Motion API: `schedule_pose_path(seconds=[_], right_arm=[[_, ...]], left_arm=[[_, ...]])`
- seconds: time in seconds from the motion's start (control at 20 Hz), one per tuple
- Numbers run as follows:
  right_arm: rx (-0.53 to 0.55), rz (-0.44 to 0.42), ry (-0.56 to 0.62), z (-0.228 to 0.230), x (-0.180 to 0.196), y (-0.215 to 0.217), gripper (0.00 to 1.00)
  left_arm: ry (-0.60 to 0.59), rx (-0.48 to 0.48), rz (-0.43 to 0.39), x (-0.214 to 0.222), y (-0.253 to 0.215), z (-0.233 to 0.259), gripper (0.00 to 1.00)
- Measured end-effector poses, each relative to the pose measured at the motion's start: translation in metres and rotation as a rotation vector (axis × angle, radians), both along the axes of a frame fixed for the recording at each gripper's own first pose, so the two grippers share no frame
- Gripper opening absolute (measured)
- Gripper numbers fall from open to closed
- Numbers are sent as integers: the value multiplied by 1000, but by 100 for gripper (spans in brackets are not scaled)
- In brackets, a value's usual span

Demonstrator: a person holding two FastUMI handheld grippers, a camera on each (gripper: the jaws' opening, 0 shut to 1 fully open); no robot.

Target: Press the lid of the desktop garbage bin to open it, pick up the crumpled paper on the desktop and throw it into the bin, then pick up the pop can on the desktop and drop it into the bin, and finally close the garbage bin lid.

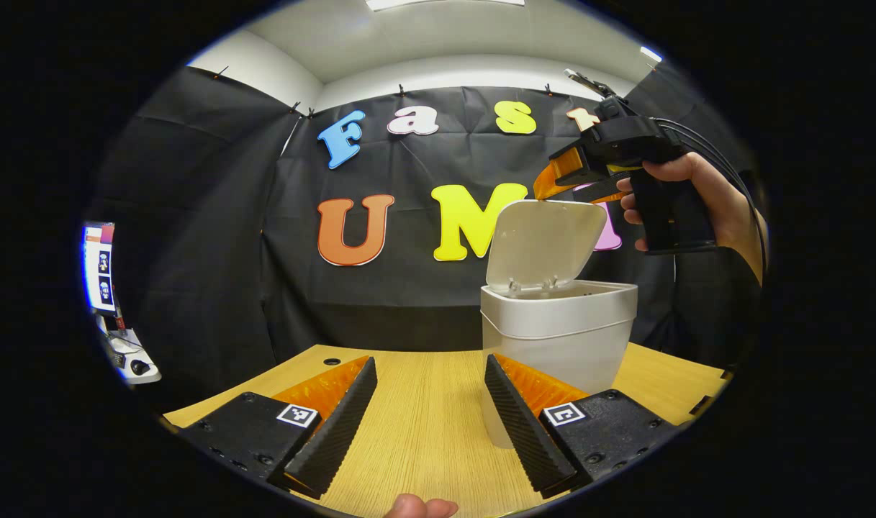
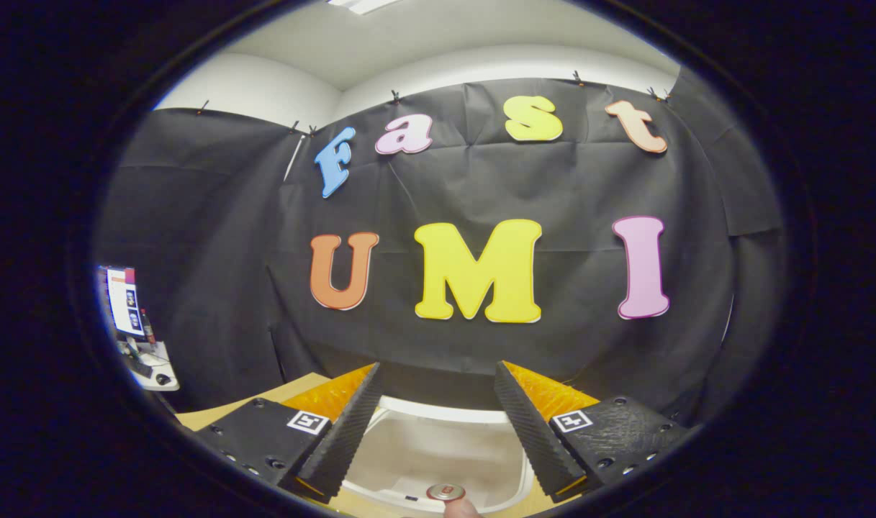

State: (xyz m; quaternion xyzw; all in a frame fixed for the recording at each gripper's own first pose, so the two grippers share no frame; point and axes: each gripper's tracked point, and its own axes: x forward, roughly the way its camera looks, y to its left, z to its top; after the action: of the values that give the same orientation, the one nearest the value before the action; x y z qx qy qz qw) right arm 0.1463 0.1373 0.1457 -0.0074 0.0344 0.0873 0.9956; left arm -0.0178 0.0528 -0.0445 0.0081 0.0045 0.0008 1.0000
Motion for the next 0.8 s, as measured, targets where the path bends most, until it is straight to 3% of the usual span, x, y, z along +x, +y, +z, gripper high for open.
schedule_pose_path(seconds=[0.55, 0.8], right_arm=[[24, -30, 118, -87, -19, -12, 96], [30, -56, 131, -102, -19, -13, 96]], left_arm=[[11, 3, -42, -26, -14, -21, 98], [2, 1, -56, -33, -18, -19, 98]])
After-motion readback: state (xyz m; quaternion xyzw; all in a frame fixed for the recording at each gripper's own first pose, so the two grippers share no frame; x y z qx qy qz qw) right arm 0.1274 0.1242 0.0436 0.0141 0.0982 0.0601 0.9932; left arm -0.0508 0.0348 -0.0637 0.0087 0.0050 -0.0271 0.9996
